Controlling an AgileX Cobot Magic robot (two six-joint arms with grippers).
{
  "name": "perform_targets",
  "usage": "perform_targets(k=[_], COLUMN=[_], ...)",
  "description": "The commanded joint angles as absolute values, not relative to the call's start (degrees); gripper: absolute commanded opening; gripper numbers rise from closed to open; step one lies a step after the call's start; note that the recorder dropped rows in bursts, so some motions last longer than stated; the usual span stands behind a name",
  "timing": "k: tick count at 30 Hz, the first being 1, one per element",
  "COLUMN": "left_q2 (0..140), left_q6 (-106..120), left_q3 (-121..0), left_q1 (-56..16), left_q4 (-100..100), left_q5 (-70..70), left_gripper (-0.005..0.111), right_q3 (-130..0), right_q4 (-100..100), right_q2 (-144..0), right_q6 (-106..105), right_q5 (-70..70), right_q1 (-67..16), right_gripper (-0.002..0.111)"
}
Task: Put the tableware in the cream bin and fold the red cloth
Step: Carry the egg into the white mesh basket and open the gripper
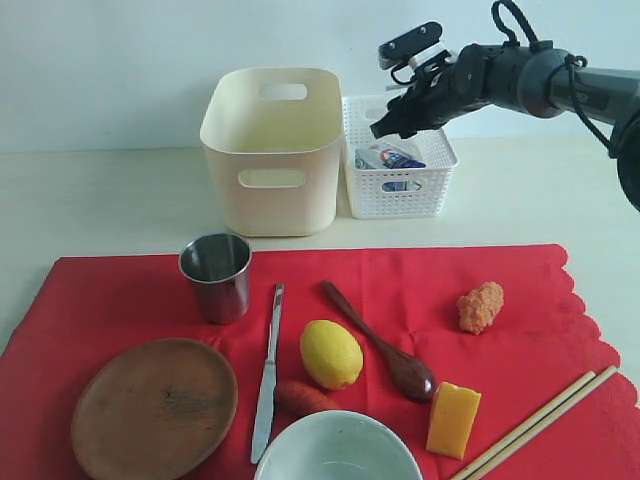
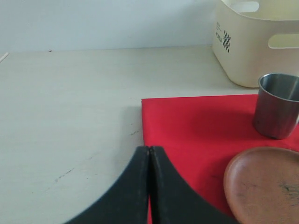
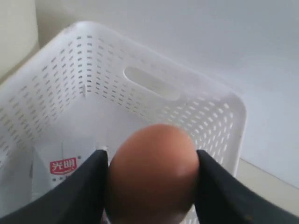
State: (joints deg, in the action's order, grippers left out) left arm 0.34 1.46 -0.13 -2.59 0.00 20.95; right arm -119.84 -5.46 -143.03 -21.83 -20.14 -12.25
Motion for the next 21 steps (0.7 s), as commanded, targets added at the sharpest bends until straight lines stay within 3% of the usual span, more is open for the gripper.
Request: perform_targets(k=[1,6,12,15,21], left_q2=[0.0,0.0,0.0,0.0,0.0], left_q6=[1.4,1.4,1.4,1.4,1.4], left_q3=[0.0,0.0,0.0,0.0,0.0], left_q1=[-2.6,-2.6,-2.6,-2.6,-2.6], left_q4=[-0.6,-0.6,-0.6,-0.6,-0.6], left_q5=[20.5,20.5,20.5,20.5,20.5], left_gripper=[0.000,0.000,0.000,0.000,0.000], right_q3=[-120.3,-120.3,-120.3,-120.3,-120.3], right_q4=[-2.4,-2.4,-1.6,0.0,0.0], right_q2=[-144.0,-144.2,-144.2,-144.0,-141.7], right_q6=[-21.7,-21.3,-21.3,-21.3,-15.7], right_q5=[-19.7,-19.7,-20.0,-22.8,-27.4], right_q1=[-11.2,-11.1,-11.1,-11.1,-11.1], right_gripper=[0.000,0.001,0.030,0.051,0.072])
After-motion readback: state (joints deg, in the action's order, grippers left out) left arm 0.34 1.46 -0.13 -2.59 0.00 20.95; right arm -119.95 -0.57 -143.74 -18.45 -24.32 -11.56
